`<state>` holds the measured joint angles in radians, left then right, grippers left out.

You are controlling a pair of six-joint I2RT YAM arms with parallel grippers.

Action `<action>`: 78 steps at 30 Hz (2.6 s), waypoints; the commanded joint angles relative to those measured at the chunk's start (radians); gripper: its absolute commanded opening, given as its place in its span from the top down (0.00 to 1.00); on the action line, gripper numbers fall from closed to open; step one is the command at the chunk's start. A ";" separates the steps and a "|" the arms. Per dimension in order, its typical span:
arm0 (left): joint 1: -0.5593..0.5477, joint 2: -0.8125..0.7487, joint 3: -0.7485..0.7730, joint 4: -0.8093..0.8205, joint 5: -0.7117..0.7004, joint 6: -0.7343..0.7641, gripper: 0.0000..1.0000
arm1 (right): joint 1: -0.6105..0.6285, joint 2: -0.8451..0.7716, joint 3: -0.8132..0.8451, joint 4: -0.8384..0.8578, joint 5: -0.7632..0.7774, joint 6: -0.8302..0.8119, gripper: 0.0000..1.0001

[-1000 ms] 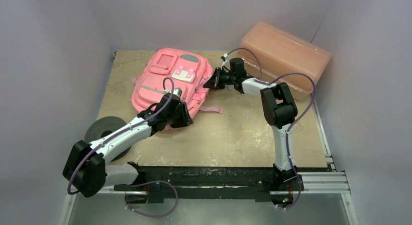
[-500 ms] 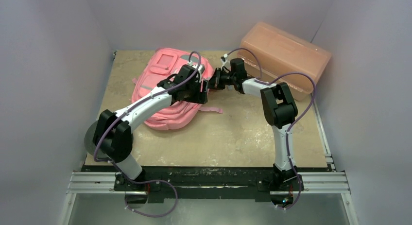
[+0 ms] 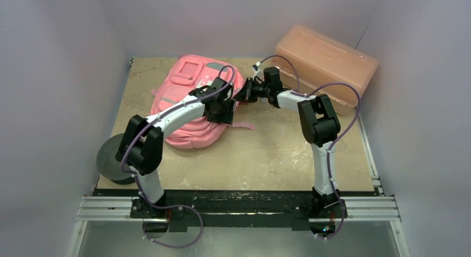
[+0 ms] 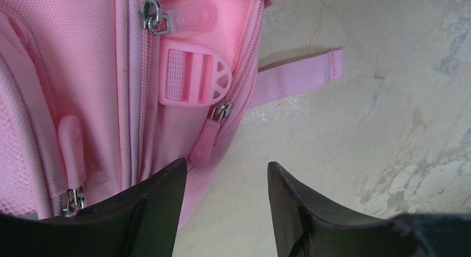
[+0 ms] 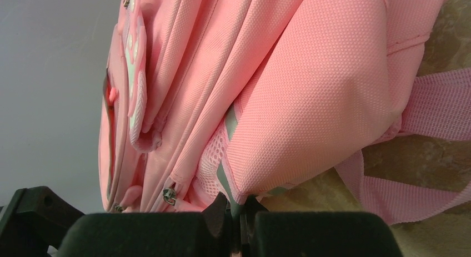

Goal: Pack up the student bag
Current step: Zip the student bag at the center of the board.

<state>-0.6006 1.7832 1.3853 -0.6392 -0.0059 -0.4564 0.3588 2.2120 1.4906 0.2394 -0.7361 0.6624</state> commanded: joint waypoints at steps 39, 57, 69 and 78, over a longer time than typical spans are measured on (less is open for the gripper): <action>0.010 -0.052 -0.038 -0.014 -0.097 0.043 1.00 | -0.023 -0.029 0.078 0.041 0.035 0.028 1.00; -0.095 -0.232 -0.229 0.064 -0.188 -0.036 1.00 | -0.009 0.065 0.388 -0.384 0.202 -0.124 0.52; -0.095 -0.211 -0.145 0.104 -0.130 -0.011 1.00 | 0.113 -0.270 -0.189 -0.019 0.147 0.237 0.41; -0.106 -0.252 -0.151 0.081 -0.172 0.048 1.00 | 0.169 -0.238 -0.296 0.150 0.175 0.378 0.50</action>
<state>-0.6815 1.5894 1.1858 -0.5941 -0.1982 -0.4416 0.5346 1.9884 1.2205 0.2638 -0.5686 0.9546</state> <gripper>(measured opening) 0.029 0.505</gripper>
